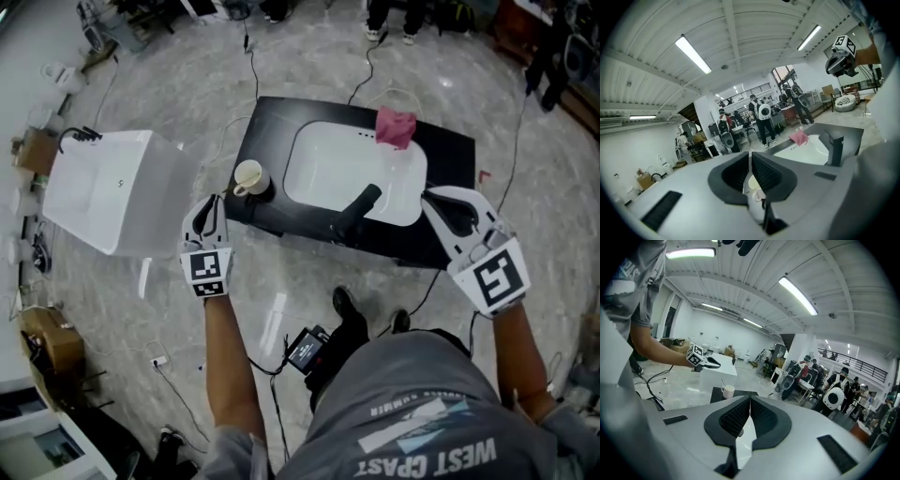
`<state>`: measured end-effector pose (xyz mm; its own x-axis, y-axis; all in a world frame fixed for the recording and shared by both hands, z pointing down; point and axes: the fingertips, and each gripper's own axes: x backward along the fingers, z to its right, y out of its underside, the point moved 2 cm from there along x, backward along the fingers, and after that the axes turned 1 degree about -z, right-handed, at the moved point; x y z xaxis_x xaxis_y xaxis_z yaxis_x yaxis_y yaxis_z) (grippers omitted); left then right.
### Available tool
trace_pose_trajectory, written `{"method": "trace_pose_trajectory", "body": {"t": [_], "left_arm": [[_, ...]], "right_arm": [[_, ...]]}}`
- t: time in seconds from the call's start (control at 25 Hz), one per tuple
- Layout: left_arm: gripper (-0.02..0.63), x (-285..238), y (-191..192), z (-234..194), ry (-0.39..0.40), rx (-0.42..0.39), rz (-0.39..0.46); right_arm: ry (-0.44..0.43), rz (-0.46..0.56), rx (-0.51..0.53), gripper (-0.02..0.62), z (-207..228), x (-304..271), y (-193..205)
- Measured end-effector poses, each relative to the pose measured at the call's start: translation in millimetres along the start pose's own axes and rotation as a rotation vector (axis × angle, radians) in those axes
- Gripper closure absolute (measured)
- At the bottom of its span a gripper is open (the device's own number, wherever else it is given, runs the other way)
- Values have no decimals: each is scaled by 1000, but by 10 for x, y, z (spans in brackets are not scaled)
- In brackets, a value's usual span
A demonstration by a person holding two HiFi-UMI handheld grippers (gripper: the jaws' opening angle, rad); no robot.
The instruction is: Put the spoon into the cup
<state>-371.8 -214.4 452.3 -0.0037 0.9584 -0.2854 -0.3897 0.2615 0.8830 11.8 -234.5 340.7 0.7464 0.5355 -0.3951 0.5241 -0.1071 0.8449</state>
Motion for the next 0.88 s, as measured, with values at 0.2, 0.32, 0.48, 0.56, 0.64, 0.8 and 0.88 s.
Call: {"method": "trace_pose_trajectory", "body": {"t": [0.2, 0.32, 0.48, 0.56, 0.64, 0.8, 0.88], "left_arm": [[584, 343, -314, 24, -31, -38, 43], [588, 566, -531, 69, -48, -71, 71], [593, 866, -871, 200, -48, -124, 111], [597, 1016, -1079, 297, -37, -142, 142], [598, 1154, -1298, 413, -20, -149, 178], [598, 1405, -1674, 690, 17, -239, 215], [598, 1522, -1835, 837, 41, -315, 213]], "right_arm": [[-20, 26, 12, 565, -25, 110, -36], [-25, 45, 26, 565, -15, 205, -66], [-40, 61, 48, 565, -41, 343, -86], [-54, 68, 61, 565, -78, 411, -101], [-70, 80, 78, 565, -123, 468, -127], [-115, 121, 122, 566, -254, 600, -223], [-137, 148, 144, 566, -315, 697, -282]]}}
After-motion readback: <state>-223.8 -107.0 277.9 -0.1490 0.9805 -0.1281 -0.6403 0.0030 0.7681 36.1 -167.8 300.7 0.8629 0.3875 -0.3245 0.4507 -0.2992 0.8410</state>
